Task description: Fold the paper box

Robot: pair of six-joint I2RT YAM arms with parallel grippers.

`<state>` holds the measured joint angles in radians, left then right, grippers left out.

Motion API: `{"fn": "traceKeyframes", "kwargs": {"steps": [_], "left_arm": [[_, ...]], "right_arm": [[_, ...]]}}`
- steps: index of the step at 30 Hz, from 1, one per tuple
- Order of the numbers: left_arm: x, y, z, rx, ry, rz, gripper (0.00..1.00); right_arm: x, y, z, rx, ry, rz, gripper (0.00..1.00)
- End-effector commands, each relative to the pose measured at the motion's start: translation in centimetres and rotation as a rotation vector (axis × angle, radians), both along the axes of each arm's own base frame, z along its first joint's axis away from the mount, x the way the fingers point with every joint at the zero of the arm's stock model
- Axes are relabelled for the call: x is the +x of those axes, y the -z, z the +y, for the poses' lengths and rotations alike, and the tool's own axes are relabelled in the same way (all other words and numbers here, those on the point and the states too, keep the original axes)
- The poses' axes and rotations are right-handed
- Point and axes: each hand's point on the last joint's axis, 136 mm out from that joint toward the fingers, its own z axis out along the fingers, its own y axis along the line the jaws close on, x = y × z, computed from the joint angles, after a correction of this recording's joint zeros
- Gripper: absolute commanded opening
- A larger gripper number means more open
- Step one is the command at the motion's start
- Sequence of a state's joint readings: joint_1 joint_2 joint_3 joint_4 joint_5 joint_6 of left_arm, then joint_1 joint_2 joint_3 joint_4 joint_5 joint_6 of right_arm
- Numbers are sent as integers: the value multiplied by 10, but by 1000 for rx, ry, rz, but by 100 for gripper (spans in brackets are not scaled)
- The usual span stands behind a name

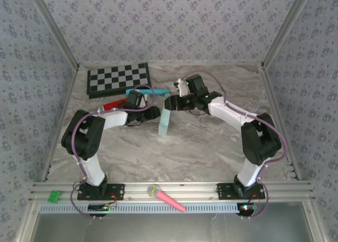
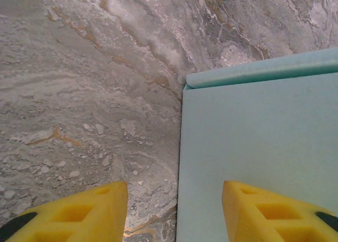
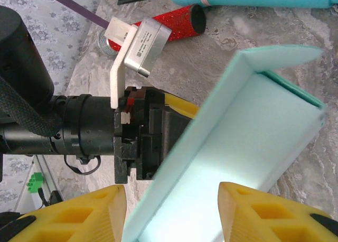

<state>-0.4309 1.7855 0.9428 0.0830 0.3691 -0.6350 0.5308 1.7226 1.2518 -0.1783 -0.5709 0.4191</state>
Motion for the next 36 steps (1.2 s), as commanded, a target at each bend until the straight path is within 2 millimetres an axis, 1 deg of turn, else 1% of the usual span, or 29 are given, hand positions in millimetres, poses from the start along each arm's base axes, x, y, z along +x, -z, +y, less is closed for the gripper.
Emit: {"fn": "traceKeyframes", "kwargs": {"steps": [1,5,7,11,12,13,15,18,21,26,31,33,36], "left_arm": [[9,-16,5,-12,-30,-44,51],[12,-21,7,-10,-33,-53,51],[15,-23,7,-2,-27,-55,51],[22,-26,8,9,-26,-60,51],[23,-25,7,12,-22,-57,51],[25,-25,6,14,-14,-51,51],[27,-22,3,17,7,-39,51],[29,-20,-2,4,32,-29,51],[32,-20,-3,4,29,-28,51],[34,-15,-5,3,32,-14,50],[35,-14,-11,-20,50,-5,50],[35,-13,-12,-23,52,-1,50],[34,-13,-11,-23,53,1,50]], "right_arm": [[3,-7,1,-19,1,-26,51],[8,-8,-13,-70,64,-61,49],[10,-4,-22,-93,100,-65,49],[11,18,-42,-179,171,-35,46],[12,19,-45,-191,191,-37,46],[6,36,-53,-221,204,-7,46],[2,45,-58,-225,222,10,45],[-8,47,-47,-166,169,19,46],[-12,42,-36,-105,135,25,47],[-4,26,-21,47,141,29,53],[6,28,-6,117,147,79,54],[9,30,-5,122,155,87,54],[12,38,-4,102,162,110,54]]}}
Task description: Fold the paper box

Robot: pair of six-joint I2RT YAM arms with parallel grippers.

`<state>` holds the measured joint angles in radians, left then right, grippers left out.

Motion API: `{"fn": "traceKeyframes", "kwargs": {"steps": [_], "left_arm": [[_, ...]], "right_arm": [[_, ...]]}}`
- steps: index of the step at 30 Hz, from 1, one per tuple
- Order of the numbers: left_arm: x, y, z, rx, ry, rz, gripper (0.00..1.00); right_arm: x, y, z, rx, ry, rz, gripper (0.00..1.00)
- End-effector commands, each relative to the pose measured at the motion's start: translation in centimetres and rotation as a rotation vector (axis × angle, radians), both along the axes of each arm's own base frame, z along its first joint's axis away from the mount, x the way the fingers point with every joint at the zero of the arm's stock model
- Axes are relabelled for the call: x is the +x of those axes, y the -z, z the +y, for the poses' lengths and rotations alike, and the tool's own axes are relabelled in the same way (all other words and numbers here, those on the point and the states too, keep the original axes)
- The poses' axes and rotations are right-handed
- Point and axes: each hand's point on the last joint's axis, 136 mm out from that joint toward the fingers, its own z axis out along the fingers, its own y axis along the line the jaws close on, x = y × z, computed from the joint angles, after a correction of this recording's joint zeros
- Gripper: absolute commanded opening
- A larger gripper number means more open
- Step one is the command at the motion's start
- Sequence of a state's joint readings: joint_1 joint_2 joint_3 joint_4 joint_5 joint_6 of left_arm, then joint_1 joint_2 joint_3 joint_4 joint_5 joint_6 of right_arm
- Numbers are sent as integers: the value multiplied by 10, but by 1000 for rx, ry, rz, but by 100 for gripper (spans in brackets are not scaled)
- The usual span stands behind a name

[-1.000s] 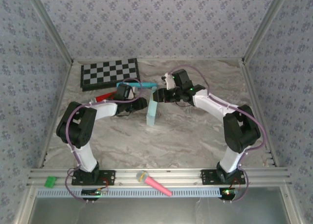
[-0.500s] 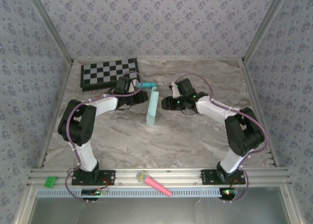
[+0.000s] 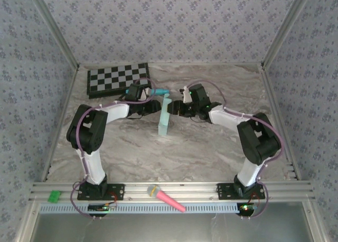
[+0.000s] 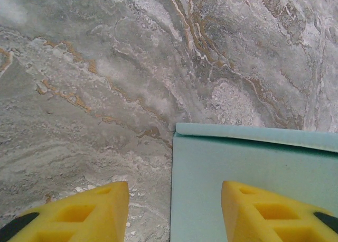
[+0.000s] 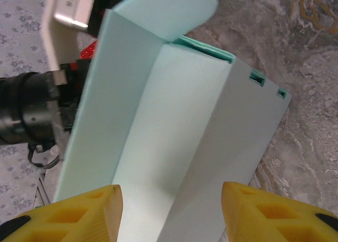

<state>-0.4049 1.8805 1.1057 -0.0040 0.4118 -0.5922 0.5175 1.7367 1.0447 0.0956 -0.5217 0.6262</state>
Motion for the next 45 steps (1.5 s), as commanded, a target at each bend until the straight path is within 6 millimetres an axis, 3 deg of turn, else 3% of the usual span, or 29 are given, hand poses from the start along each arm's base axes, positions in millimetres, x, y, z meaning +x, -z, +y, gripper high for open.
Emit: {"fn": "traceKeyframes", "kwargs": {"steps": [1,10,18,29,34,41,45], "left_arm": [[5,-5,-4,-20,22,-3,50],[3,-1,-9,-39,39,15,49],[2,-1,-8,-39,39,15,48],[3,-11,-6,-30,37,-7,48],[3,-16,-5,-24,34,-17,48],[10,-38,6,11,-15,-91,50],[14,-57,10,22,-37,-144,50]], "right_arm": [[8,-8,10,40,-3,13,54],[4,9,19,22,-30,53,54],[-1,47,-4,-138,73,133,49],[-5,67,-23,-272,155,167,45],[-3,61,-21,-257,154,154,44],[10,19,0,-113,114,73,48],[16,0,2,-88,118,38,50]]}}
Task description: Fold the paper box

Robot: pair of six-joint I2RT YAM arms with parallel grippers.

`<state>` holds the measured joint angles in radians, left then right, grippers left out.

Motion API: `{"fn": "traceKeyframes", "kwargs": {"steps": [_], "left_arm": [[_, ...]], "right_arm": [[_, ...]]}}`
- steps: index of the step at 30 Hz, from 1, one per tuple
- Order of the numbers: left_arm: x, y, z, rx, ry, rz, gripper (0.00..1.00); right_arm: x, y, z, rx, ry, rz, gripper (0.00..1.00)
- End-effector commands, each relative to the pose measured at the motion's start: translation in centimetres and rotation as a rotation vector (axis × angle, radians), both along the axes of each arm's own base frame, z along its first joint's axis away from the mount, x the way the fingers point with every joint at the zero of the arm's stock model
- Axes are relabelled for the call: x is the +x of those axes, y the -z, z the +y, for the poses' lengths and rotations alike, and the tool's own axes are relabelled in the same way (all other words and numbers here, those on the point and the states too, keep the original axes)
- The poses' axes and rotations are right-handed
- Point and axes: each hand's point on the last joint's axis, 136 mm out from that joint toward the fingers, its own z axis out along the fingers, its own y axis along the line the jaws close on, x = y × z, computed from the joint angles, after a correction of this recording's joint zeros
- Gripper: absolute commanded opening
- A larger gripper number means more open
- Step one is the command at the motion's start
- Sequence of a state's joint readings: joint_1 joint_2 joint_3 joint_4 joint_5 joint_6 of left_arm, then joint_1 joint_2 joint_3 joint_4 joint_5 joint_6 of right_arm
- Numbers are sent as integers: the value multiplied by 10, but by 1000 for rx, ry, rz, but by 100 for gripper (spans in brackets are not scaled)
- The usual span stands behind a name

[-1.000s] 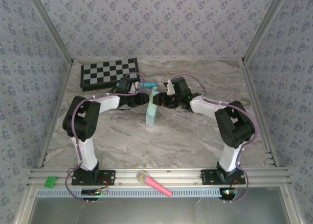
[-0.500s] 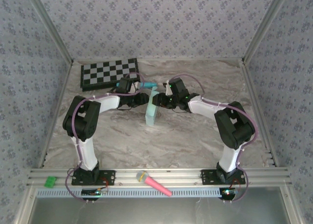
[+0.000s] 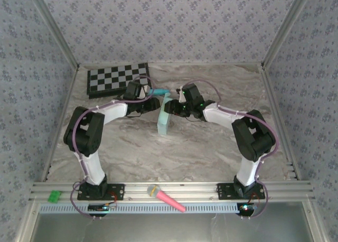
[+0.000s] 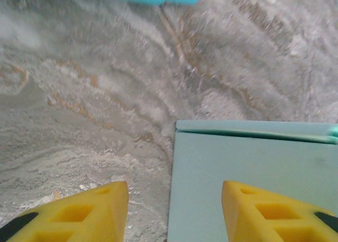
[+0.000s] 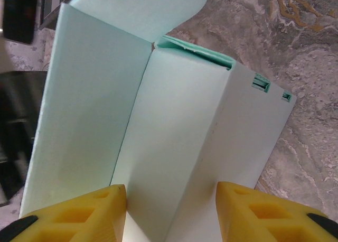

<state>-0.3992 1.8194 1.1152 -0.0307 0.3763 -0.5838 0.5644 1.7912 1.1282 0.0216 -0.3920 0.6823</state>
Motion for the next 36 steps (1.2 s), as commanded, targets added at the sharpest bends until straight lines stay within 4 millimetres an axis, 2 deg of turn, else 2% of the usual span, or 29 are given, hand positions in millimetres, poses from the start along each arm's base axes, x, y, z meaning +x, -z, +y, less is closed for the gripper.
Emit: {"fn": "traceKeyframes", "kwargs": {"steps": [1,6,9,15,18,22,29,32,36], "left_arm": [[9,-37,6,21,-22,-98,51],[5,-57,22,100,-65,-153,59],[-2,-71,25,148,-65,-187,69],[-17,-102,17,241,-26,-270,87],[-24,-107,5,266,27,-271,95],[-32,-103,-12,345,102,-237,97],[-35,-78,-30,489,182,-165,97],[-37,-70,-41,517,231,-157,96],[-39,-59,-51,544,277,-141,92]], "right_arm": [[7,-14,-7,-9,32,-7,51],[7,-25,-9,3,32,-26,53],[6,-30,-14,8,40,-38,54],[5,-43,-30,15,54,-77,54],[5,-40,-53,-34,100,-74,54],[3,-33,-95,-68,191,-49,55],[-13,-22,-164,-114,296,-40,56],[-20,-18,-180,-123,327,-32,56],[-27,-14,-191,-130,350,-28,56]]}}
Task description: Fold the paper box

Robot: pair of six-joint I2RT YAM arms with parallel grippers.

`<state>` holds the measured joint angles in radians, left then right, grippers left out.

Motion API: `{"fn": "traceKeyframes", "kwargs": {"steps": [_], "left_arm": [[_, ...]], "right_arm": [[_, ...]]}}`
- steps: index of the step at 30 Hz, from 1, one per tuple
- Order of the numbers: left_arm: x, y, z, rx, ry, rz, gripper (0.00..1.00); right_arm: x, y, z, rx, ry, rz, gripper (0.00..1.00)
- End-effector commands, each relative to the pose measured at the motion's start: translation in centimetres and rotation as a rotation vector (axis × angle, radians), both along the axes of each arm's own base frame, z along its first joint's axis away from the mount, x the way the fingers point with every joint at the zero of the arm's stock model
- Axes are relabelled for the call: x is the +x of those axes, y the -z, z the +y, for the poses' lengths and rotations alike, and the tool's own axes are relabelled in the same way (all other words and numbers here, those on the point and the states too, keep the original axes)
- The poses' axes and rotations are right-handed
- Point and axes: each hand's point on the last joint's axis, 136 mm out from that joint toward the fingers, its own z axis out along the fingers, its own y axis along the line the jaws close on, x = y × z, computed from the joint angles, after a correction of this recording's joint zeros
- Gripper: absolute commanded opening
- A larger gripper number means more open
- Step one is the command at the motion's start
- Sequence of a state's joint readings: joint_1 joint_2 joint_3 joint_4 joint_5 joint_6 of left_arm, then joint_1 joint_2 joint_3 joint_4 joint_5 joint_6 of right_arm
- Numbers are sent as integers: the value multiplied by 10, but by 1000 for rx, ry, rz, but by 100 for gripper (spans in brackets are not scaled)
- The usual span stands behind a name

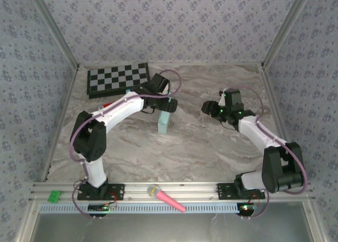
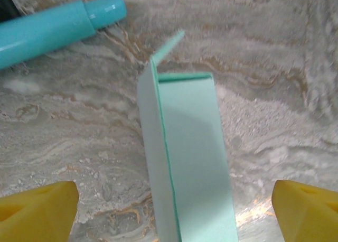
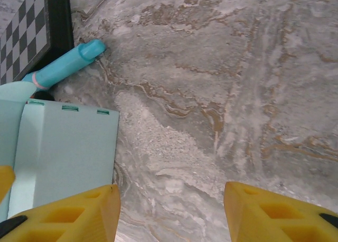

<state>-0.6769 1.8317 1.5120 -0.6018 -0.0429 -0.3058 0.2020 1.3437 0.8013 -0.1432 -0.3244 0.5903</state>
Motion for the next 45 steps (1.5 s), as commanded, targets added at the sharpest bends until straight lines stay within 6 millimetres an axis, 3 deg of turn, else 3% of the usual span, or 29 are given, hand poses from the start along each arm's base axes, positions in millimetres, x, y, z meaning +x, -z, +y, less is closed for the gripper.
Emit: {"fn": "traceKeyframes", "kwargs": {"steps": [1,7,20,26,33,37,45], "left_arm": [[0,-2,-3,56,41,5,90],[-4,16,-2,114,47,56,81],[-5,22,-5,145,79,65,57],[-5,14,-10,145,152,40,57],[-16,7,-36,82,420,29,57],[-10,9,-30,105,452,53,57],[-11,13,-27,110,464,76,82]], "right_arm": [[-9,5,-8,-25,1,8,56],[-11,9,-10,-25,7,16,56],[-10,12,-9,-21,0,19,56],[-10,12,-9,-23,2,20,56],[-11,14,-11,-25,4,25,56],[-11,13,-12,-26,8,23,56],[-11,14,-13,-25,12,23,56]]}}
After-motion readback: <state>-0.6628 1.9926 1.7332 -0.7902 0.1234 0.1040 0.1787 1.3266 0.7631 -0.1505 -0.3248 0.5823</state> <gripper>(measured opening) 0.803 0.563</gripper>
